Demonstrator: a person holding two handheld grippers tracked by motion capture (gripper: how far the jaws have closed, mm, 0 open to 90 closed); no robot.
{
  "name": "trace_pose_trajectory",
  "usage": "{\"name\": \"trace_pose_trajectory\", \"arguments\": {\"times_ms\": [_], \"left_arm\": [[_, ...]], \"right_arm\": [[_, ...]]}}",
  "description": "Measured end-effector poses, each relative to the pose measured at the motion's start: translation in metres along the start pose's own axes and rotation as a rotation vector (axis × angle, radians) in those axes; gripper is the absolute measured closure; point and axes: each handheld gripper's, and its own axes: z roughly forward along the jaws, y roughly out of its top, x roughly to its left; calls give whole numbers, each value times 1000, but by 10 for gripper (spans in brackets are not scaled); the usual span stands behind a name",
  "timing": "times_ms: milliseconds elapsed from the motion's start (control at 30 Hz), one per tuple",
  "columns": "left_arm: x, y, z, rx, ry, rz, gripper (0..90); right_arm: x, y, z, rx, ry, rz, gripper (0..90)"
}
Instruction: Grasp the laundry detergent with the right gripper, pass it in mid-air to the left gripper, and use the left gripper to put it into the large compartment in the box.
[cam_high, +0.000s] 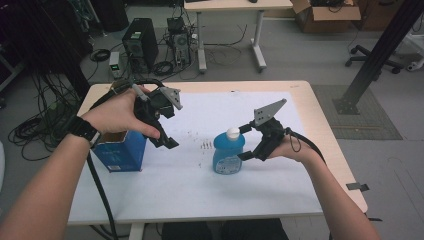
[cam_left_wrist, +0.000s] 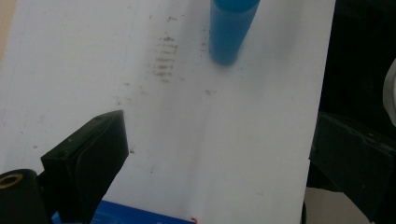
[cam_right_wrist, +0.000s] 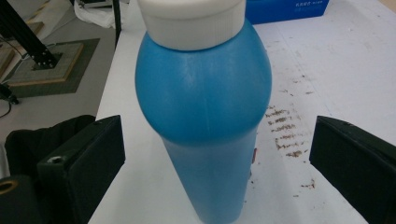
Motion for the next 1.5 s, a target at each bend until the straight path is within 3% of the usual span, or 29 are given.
{"name": "trace_pose_trajectory", "arguments": {"times_ms": [767, 1133, 1500], "left_arm": [[-2, -4, 1, 1, -6, -1, 50], [-3, -5, 1, 0, -8, -2, 51], [-3, -5, 2, 2, -10, -1, 51]], "right_arm": [[-1, -4, 25, -42, 12, 11, 44], [-2, -7, 29, -82, 25, 17, 111], [-5, -10, 29, -84, 38, 14, 173]]}}
